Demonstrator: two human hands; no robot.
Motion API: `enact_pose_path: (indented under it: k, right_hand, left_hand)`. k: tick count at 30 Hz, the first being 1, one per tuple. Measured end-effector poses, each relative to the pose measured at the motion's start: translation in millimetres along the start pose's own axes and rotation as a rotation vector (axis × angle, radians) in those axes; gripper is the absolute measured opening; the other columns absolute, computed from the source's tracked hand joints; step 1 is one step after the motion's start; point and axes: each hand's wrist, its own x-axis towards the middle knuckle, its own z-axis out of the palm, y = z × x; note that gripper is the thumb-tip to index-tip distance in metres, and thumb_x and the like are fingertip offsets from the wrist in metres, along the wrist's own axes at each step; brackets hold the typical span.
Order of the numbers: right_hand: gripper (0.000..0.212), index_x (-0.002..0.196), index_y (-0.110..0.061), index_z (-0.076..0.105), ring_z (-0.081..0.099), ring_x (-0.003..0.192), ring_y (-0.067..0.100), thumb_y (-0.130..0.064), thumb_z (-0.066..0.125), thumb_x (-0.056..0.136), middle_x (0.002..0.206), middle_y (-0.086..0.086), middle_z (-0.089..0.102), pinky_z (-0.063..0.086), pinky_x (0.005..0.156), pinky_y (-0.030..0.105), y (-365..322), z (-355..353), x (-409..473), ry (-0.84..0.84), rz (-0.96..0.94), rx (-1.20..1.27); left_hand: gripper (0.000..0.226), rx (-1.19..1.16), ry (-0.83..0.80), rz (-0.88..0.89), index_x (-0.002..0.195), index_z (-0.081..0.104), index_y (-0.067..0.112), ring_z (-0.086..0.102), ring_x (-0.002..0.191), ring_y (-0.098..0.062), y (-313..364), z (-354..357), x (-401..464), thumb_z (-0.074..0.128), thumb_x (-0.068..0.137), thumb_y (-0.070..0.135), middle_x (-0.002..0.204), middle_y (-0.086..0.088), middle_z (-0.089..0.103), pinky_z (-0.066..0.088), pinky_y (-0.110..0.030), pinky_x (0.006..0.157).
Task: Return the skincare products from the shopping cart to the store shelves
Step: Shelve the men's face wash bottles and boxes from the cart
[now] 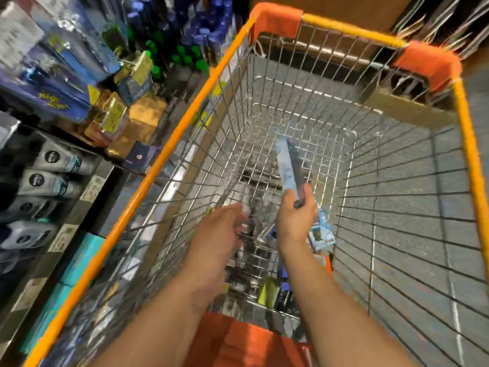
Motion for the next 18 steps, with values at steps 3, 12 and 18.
enact_pose_path:
  k: [3, 12, 18]
  right_hand:
    - [0.035, 0.139, -0.015, 0.06, 0.062, 0.079, -0.006, -0.022, 0.056, 0.105, 0.118, 0.004, 0.067, 0.047, 0.069, 0.011, -7.1, -15.8, -34.4, -0.009, 0.136, 0.271]
    - [0.022, 0.109, -0.02, 0.067, 0.06, 0.067, 0.017, -0.012, 0.046, 0.107, 0.089, 0.008, 0.067, 0.052, 0.055, 0.032, -79.3, -75.0, -115.2, -0.14, 0.347, 0.689]
    - [0.042, 0.114, -0.012, 0.062, 0.047, 0.059, 0.019, -0.038, 0.03, 0.108, 0.079, 0.008, 0.059, 0.038, 0.049, 0.031, -151.1, -108.8, -163.8, -0.395, 0.373, 0.921]
  left_hand:
    - [0.016, 0.002, -0.019, -0.003, 0.114, 0.071, 0.024, 0.07, 0.103, -0.016, 2.8, 3.5, -17.0, 0.061, 0.101, 0.023, 0.106, 0.004, 0.077, 0.054, -0.034, 0.086]
    - [0.052, 0.222, -0.109, 0.157, 0.131, 0.064, 0.029, 0.062, 0.122, -0.014, 29.7, -24.0, -94.3, 0.059, 0.086, 0.055, 0.134, 0.004, 0.065, 0.051, -0.04, 0.104]
    - [0.055, 0.287, -0.211, 0.24, 0.151, 0.043, 0.044, 0.059, 0.125, -0.008, 63.3, -50.2, -145.9, 0.06, 0.099, 0.051, 0.147, 0.02, 0.052, 0.04, -0.037, 0.116]
